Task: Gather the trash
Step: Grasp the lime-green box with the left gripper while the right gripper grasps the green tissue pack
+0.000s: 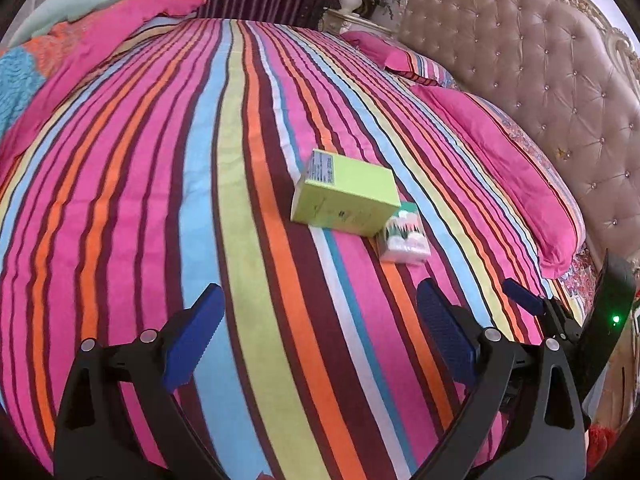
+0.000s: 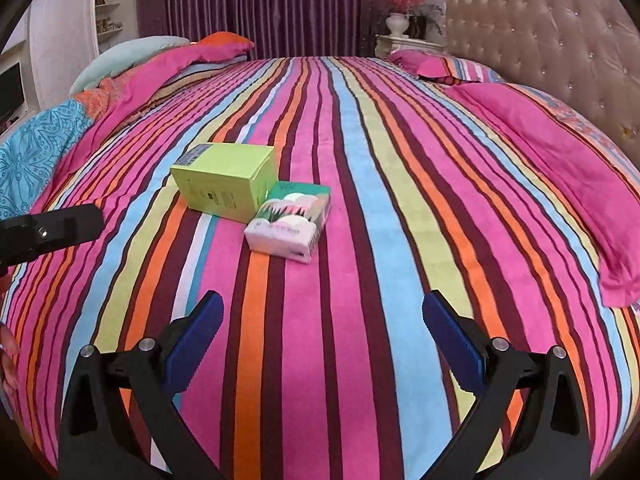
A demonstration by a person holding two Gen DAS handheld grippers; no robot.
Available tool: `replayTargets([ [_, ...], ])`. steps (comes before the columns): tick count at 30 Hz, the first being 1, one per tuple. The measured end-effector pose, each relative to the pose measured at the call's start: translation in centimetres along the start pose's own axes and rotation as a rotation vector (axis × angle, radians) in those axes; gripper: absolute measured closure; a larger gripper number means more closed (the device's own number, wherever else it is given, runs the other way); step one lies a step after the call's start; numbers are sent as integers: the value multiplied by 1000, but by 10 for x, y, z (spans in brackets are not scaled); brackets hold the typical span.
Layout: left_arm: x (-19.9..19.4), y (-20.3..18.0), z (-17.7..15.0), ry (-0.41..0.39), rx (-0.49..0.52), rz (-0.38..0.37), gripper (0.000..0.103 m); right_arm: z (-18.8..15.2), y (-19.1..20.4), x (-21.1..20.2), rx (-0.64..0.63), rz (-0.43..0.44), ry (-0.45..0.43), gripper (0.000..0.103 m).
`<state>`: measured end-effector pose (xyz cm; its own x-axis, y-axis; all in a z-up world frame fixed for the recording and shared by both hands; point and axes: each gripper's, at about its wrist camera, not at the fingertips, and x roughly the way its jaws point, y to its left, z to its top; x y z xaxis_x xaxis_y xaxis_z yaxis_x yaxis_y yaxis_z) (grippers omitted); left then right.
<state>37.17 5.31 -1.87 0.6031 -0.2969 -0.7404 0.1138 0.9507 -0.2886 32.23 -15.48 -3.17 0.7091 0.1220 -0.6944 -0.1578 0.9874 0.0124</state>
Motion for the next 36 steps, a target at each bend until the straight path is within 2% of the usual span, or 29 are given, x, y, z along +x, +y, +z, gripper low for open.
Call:
replayTargets([
  [8, 41, 0, 34, 49, 83, -29, 9, 19, 11, 34, -48, 10, 36, 8],
  [13, 58, -5, 48, 60, 99, -35, 9, 30, 16, 49, -66, 12, 44, 8],
  [21, 75, -20, 68, 67, 142, -54, 9, 39, 4, 70, -82, -19, 76, 8],
  [27, 84, -32, 72, 88, 186, -39, 9, 39, -12, 77, -64, -40, 98, 8],
  [30, 89, -38, 72, 95, 206, -17, 9, 40, -19, 79, -43, -22, 102, 8],
  [36, 100, -47, 69, 117, 244, 26, 9, 44, -12, 78, -87, -8, 88, 8],
])
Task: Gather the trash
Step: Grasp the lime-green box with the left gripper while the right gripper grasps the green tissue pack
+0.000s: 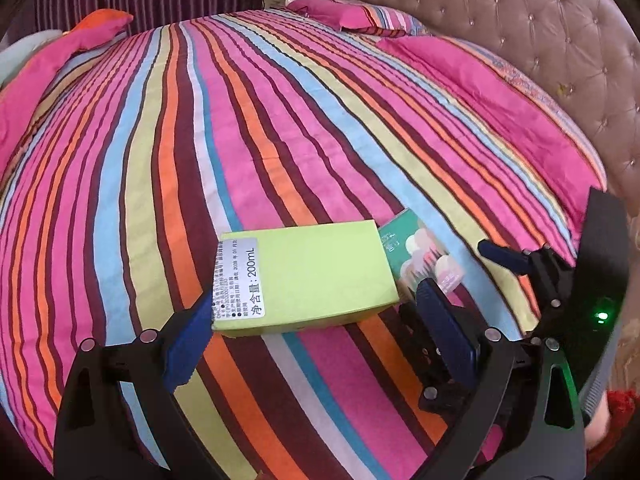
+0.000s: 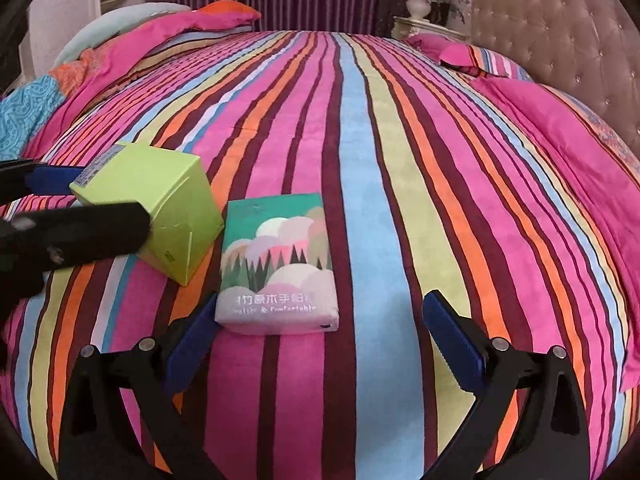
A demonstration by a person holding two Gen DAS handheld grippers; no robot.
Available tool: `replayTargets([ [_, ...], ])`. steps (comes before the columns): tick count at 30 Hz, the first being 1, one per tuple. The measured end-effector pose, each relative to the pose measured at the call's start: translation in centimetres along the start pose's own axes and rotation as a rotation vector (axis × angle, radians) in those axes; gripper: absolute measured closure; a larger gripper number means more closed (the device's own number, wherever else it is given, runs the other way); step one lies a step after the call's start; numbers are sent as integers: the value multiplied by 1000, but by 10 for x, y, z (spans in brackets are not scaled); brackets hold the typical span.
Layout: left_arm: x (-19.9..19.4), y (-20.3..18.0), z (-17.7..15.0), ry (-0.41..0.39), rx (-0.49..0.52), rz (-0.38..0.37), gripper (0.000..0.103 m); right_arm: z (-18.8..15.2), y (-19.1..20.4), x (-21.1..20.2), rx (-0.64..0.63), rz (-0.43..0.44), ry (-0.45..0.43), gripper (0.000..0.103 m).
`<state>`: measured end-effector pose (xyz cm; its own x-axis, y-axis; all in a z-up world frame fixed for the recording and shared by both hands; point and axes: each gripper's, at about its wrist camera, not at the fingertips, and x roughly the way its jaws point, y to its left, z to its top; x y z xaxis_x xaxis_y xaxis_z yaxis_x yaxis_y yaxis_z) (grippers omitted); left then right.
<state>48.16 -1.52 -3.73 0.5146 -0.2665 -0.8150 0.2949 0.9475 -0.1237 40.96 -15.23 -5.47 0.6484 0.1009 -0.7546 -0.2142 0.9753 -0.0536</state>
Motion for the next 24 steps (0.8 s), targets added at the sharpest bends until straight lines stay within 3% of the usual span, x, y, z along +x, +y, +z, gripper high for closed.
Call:
replayTargets([
  [11, 25, 3, 4, 28, -11, 59, 9, 8, -2, 14, 1, 4, 29, 8],
  [17, 41, 14, 4, 82, -108, 34, 9, 12, 1, 19, -6, 4, 41, 10],
  [18, 44, 17, 3, 85, -124, 34, 10, 12, 1, 20, -3, 9, 45, 12],
  [19, 46, 17, 2, 91, -123, 37, 17, 12, 0, 21, 3, 19, 49, 15],
  [23, 43, 17, -2, 65, -116, 54, 17, 14, 8, 12, -14, 47, 33, 55],
  [24, 42, 18, -2, 62, -120, 57, 17, 13, 13, 8, -28, 36, 27, 55],
])
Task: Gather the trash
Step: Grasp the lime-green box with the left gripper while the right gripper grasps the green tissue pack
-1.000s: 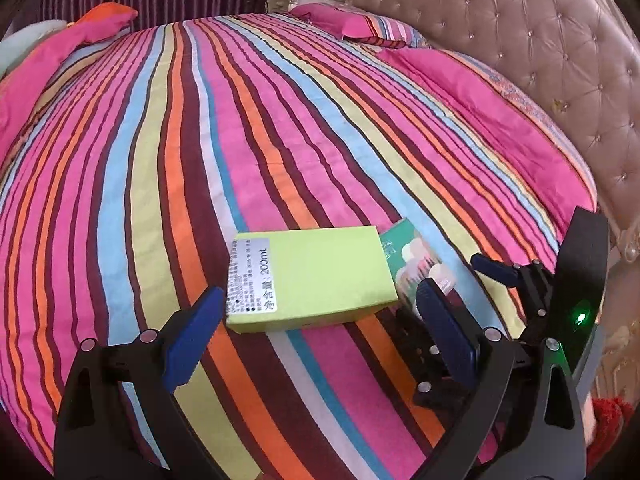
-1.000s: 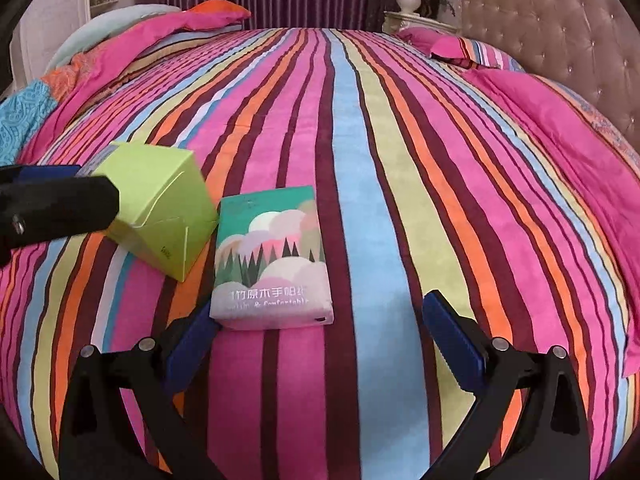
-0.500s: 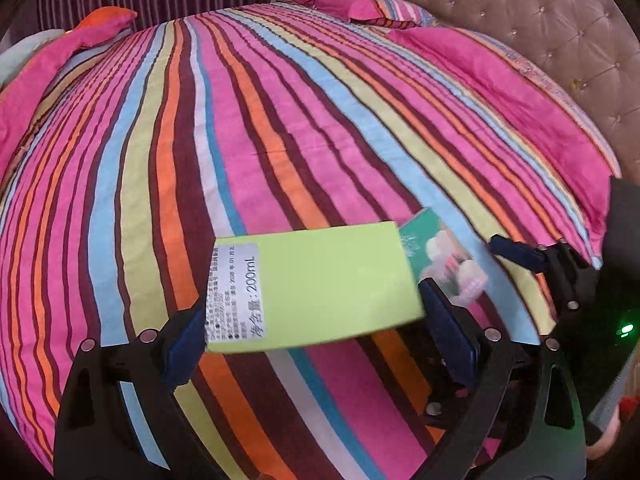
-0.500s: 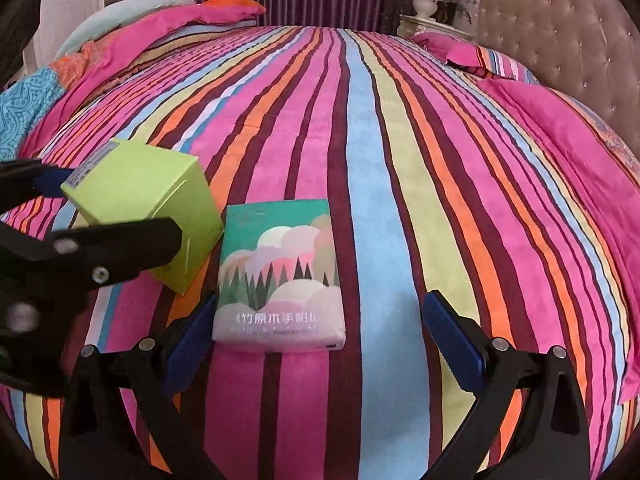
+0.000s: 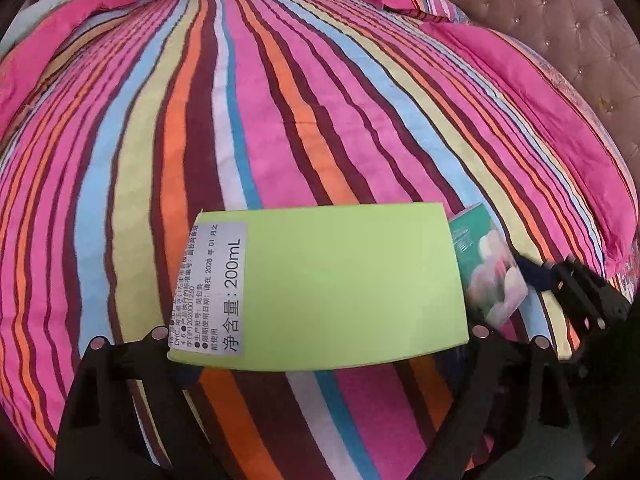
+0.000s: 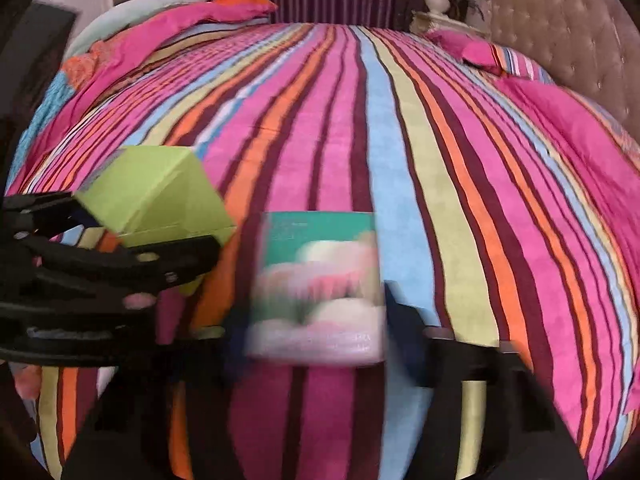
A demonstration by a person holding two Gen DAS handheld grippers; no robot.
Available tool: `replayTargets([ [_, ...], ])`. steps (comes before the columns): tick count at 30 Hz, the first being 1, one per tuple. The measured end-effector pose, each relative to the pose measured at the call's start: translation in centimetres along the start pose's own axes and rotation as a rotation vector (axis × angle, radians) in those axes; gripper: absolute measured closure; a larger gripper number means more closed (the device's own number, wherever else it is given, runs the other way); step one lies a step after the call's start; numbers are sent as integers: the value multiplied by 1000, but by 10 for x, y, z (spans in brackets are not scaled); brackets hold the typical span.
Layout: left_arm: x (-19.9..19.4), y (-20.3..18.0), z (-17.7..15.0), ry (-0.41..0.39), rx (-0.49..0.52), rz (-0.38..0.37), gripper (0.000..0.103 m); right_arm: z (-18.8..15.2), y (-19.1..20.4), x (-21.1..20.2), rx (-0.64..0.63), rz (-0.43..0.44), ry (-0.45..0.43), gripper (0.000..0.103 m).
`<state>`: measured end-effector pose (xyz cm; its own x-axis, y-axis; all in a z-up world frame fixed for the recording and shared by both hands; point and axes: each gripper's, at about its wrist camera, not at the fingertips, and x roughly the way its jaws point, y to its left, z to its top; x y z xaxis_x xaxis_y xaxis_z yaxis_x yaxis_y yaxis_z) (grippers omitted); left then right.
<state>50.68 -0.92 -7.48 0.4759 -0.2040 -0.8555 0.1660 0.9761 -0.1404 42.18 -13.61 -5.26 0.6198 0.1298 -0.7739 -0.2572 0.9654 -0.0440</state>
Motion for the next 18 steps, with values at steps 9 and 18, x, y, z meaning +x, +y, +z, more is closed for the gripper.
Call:
replayTargets([
  [9, -31, 12, -10, -31, -49, -14, 17, -8, -1, -14, 27, 10, 32, 55],
  [18, -73, 13, -40, -59, -60, -11, 17, -20, -2, -44, 49, 12, 34, 55],
])
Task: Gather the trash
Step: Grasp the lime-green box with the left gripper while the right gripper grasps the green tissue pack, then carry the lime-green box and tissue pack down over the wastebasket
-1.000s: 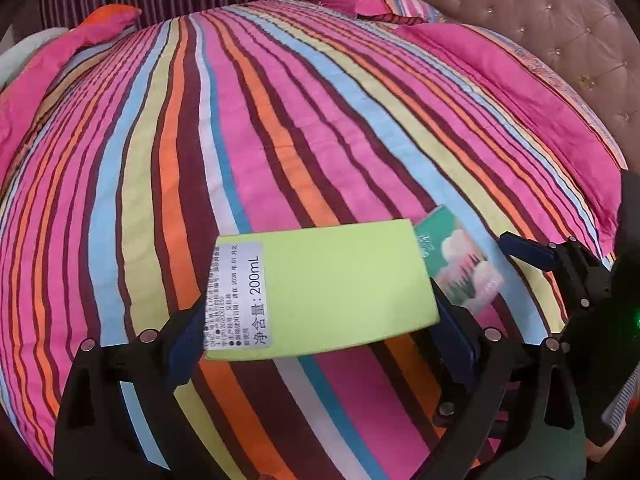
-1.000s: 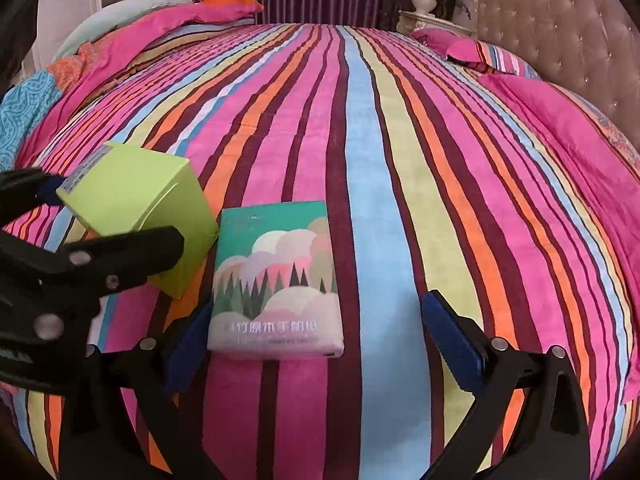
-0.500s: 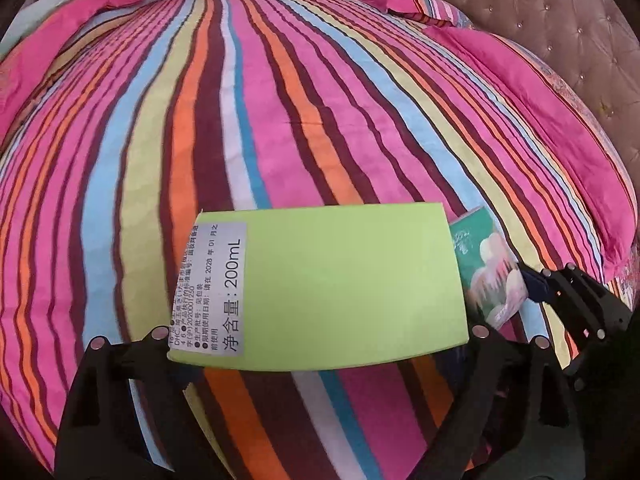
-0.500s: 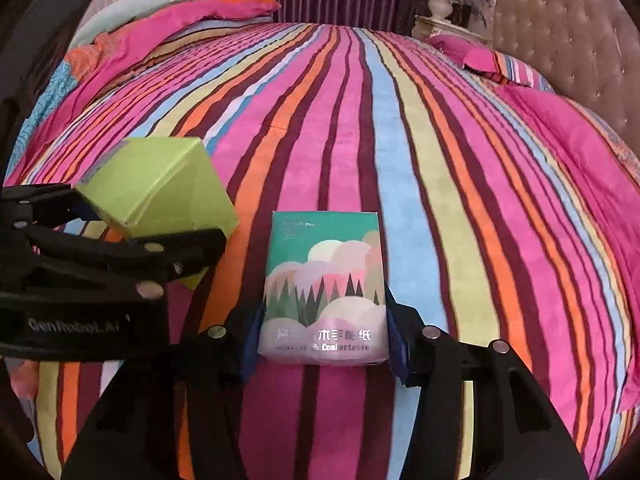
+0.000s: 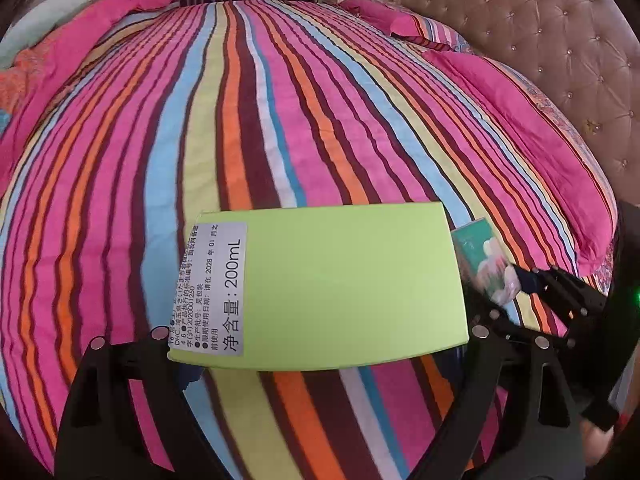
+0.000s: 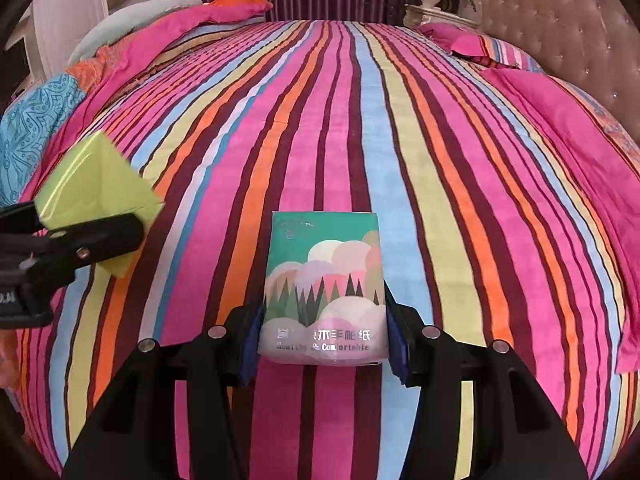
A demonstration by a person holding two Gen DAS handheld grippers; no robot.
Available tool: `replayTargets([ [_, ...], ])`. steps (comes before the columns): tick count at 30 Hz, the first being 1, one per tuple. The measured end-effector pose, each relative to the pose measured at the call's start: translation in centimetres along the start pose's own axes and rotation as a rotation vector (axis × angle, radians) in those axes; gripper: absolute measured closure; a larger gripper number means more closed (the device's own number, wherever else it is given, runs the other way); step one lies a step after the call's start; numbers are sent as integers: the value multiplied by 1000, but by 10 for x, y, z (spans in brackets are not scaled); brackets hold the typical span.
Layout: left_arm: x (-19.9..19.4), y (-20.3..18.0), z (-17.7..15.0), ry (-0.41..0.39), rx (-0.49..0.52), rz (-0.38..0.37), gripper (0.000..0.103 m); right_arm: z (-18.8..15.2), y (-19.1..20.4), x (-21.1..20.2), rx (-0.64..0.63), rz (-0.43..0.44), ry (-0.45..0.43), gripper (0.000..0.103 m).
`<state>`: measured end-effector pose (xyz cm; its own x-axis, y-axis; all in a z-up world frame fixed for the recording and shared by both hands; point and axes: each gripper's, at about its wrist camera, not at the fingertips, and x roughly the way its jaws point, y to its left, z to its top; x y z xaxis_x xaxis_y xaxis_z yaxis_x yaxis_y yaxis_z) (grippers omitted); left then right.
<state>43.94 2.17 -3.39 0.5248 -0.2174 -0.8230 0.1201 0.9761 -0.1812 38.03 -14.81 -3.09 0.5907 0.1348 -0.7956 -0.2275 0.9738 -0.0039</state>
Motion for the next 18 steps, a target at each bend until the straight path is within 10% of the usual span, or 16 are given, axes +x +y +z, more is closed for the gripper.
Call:
replayTargets([
  [18, -79, -5, -104, -6, -17, -5, 17, -74, 11, -74, -5, -18, 11, 55],
])
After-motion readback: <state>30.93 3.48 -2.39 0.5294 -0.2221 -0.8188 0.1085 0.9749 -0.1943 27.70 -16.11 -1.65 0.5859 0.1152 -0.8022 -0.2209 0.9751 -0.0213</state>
